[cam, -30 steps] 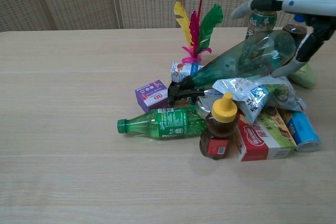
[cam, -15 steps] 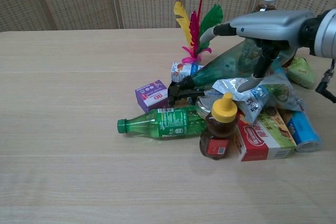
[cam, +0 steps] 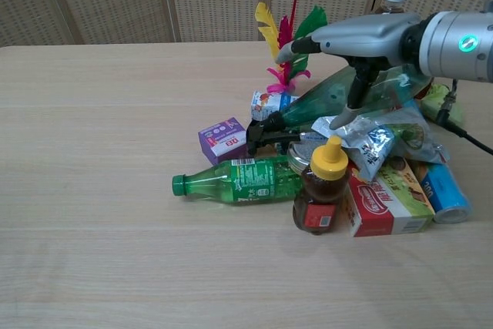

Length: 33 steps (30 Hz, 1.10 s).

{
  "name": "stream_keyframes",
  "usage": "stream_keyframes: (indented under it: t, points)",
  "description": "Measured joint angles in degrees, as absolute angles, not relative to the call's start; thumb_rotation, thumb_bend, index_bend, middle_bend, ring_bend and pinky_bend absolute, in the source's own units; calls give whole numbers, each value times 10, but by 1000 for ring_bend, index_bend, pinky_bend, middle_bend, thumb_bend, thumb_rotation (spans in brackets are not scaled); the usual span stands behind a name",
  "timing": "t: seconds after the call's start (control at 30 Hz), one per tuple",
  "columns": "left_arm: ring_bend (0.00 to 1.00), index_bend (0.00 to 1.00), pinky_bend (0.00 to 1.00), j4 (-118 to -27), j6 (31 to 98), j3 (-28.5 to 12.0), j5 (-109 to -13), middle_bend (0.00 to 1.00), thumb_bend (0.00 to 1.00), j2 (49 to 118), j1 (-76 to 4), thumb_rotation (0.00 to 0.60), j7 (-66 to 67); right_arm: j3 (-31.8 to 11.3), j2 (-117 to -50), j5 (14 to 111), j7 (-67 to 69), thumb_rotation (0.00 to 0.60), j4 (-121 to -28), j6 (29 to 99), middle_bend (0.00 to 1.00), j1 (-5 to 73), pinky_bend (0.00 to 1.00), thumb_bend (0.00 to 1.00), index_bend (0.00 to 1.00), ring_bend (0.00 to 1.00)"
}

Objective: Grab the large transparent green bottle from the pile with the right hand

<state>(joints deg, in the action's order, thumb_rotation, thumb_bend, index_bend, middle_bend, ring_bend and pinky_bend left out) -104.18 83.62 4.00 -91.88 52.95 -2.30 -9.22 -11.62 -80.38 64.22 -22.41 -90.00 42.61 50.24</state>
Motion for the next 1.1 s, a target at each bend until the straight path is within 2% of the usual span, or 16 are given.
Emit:
stream_keyframes:
  t: [0.47, 0.63, 0.73, 0.83, 0.9, 0.97, 1.1]
  points:
    - [0, 45, 0, -1025, 829, 37, -906, 0, 322, 531, -25, 600, -113, -106, -863, 593, -233, 600, -815, 396, 93, 549, 0, 79, 33, 0]
    - [0, 46, 0, -1026, 830, 37, -907, 0, 320, 529, -25, 600, -121, -94, -882, 582, -251, 600, -776, 394, 132, 561, 0, 85, 61, 0]
    - [0, 46, 0, -1027, 831, 38, -908, 0, 322, 527, -25, 600, -129, -82, -887, 579, -272, 600, -764, 402, 229, 562, 0, 94, 128, 0]
    - [0, 46, 0, -1029, 831, 38, -909, 0, 322, 525, -25, 600, -136, -74, -889, 577, -286, 600, -759, 420, 428, 560, 0, 101, 276, 8]
    - [0, 46, 0, -1030, 829, 38, -912, 0, 320, 525, -26, 600, -137, -71, -889, 575, -295, 600, -757, 431, 592, 557, 0, 108, 406, 86]
    - [0, 45, 0, -1032, 829, 39, -914, 0, 319, 525, -27, 600, -138, -68, -888, 570, -305, 600, -757, 442, 690, 554, 0, 111, 487, 198]
    - [0, 45, 0, -1032, 828, 39, -916, 0, 319, 525, -29, 600, -143, -66, -883, 555, -321, 600, -762, 457, 766, 549, 28, 111, 556, 335]
